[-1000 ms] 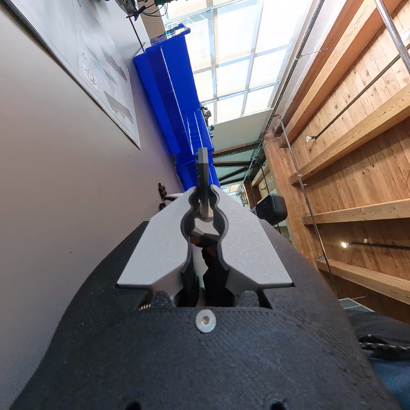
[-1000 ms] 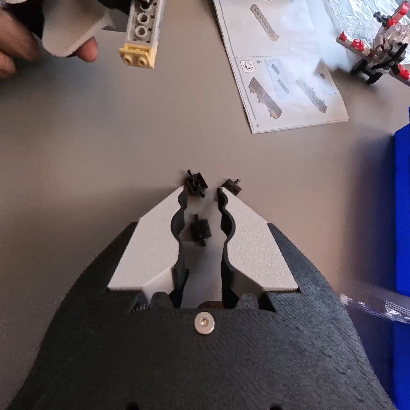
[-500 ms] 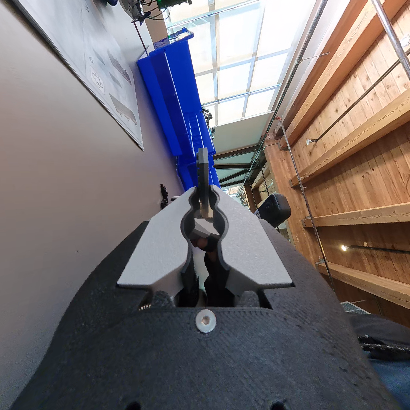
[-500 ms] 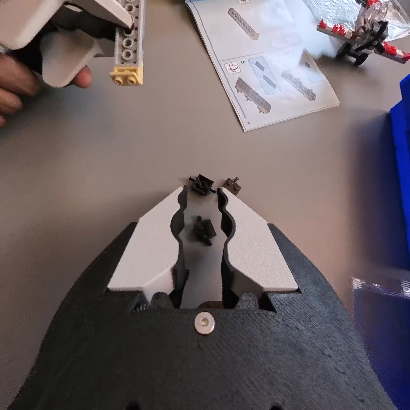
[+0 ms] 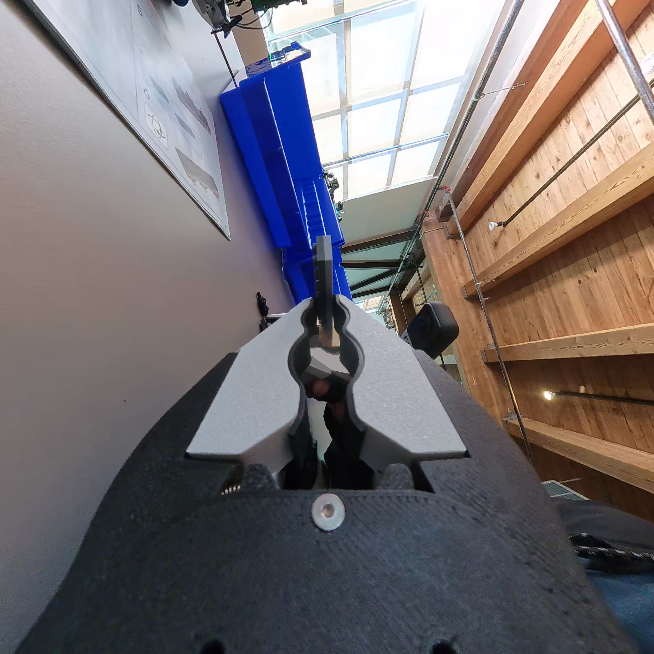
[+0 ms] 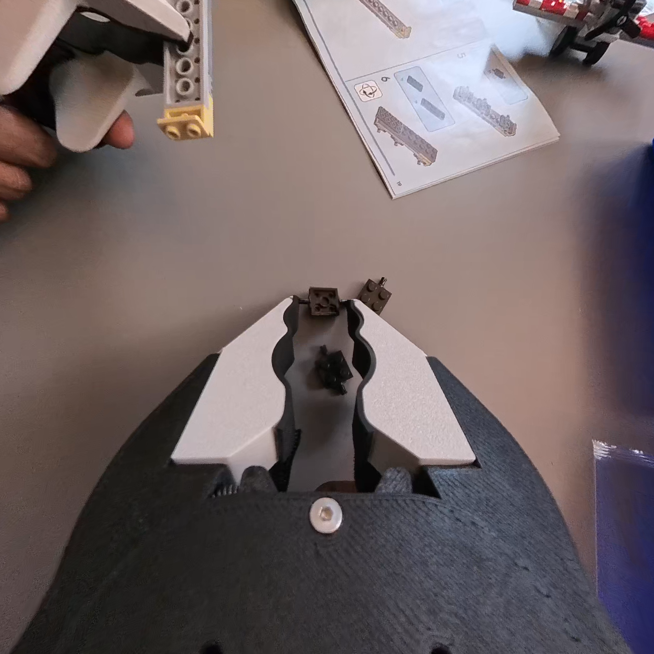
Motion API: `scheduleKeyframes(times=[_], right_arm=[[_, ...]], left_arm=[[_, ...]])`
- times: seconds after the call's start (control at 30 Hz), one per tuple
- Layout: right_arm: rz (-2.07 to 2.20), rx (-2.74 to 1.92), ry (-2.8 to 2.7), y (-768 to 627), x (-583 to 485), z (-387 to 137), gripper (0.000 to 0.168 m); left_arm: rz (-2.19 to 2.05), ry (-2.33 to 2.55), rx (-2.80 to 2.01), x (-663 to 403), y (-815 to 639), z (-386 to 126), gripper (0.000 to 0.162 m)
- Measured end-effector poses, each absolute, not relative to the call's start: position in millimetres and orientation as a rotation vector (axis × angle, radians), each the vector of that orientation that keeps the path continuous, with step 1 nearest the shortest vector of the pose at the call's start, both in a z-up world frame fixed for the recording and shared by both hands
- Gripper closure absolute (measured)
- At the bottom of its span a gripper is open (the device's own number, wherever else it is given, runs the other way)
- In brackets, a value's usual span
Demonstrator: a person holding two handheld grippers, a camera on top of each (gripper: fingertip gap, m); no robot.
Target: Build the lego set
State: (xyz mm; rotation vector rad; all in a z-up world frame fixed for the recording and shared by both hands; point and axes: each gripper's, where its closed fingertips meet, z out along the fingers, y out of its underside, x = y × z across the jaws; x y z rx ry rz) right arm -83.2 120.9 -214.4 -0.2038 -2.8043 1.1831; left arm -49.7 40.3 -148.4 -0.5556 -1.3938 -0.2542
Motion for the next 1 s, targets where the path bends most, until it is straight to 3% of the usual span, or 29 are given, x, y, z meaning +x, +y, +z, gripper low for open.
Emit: scheduleKeyframes(times=[1.0], right_arm=[[1.172,-0.11,-2.845,123.3,-78.9,-216.3,0.14]], left_arm=[[-0.271,-1.391,-0.564,-49.0,43.0,-148.7,0.154]])
